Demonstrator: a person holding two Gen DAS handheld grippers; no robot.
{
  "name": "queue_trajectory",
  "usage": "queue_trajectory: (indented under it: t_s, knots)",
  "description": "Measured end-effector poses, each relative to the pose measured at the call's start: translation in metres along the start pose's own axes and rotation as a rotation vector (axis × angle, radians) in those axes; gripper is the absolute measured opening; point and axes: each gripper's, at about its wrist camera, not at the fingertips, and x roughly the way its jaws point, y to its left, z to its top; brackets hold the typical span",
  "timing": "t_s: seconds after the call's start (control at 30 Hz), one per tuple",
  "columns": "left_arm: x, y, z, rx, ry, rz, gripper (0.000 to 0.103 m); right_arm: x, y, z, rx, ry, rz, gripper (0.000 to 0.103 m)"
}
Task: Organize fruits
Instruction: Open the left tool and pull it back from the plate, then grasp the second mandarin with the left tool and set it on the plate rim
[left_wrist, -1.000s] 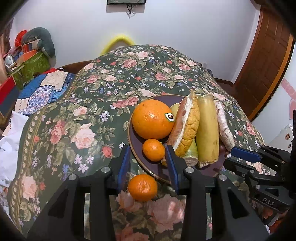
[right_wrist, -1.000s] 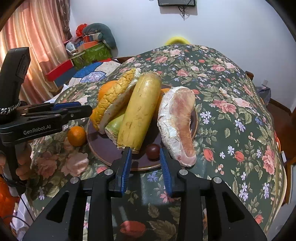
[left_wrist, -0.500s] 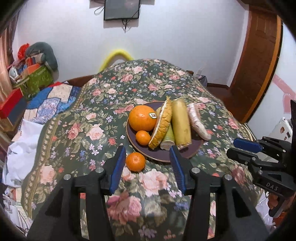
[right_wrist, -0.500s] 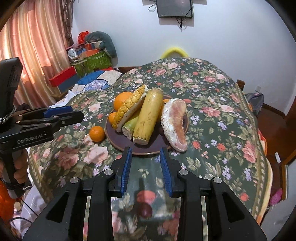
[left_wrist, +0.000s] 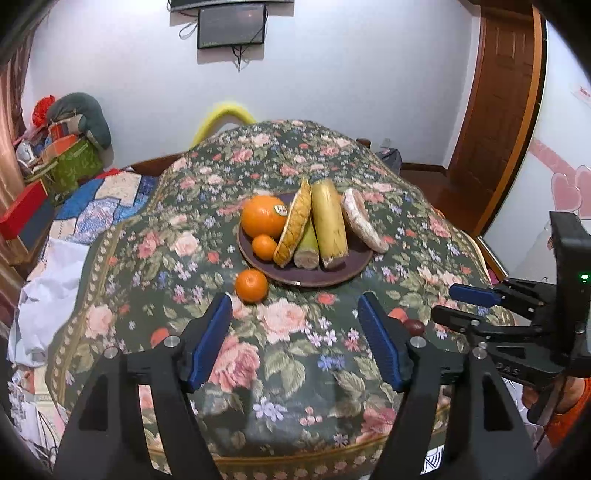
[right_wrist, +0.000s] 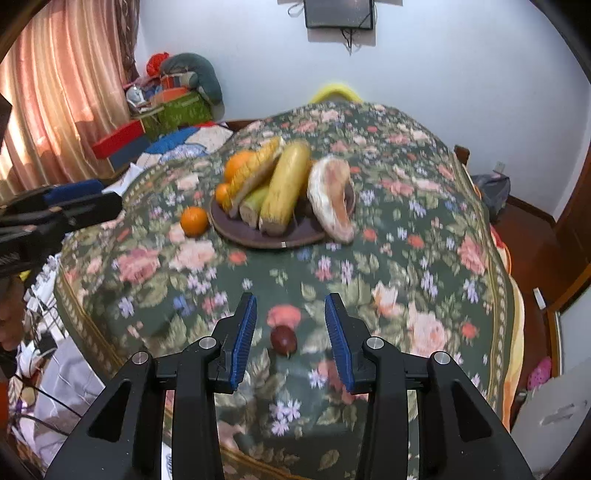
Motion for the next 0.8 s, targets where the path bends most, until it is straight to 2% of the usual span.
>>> queue_trajectory:
  t_s: [0.33, 0.43, 0.57, 0.8]
  knots:
    - [0.03, 0.012, -0.019, -0.03, 0.096, 0.006, 0.07, 0.036, 0.001, -0.022, 0.019, 0.106, 0.03, 0.035]
    - [0.035, 0.016, -0.02, -0.032, 0.105, 0.014, 0.07, 0.036, 0.002, -0.021, 0.009, 0.096, 0.033, 0.035]
    - [0.041, 0.022, -0.02, -0.043, 0.11, 0.02, 0.07, 0.038, 0.003, -0.02, 0.0, 0.099, 0.047, 0.017]
    - [0.058, 0.032, -0.014, -0.056, 0.124, 0.027, 0.07, 0.035, 0.002, -0.013, -0.001, 0.078, 0.056, 0.015]
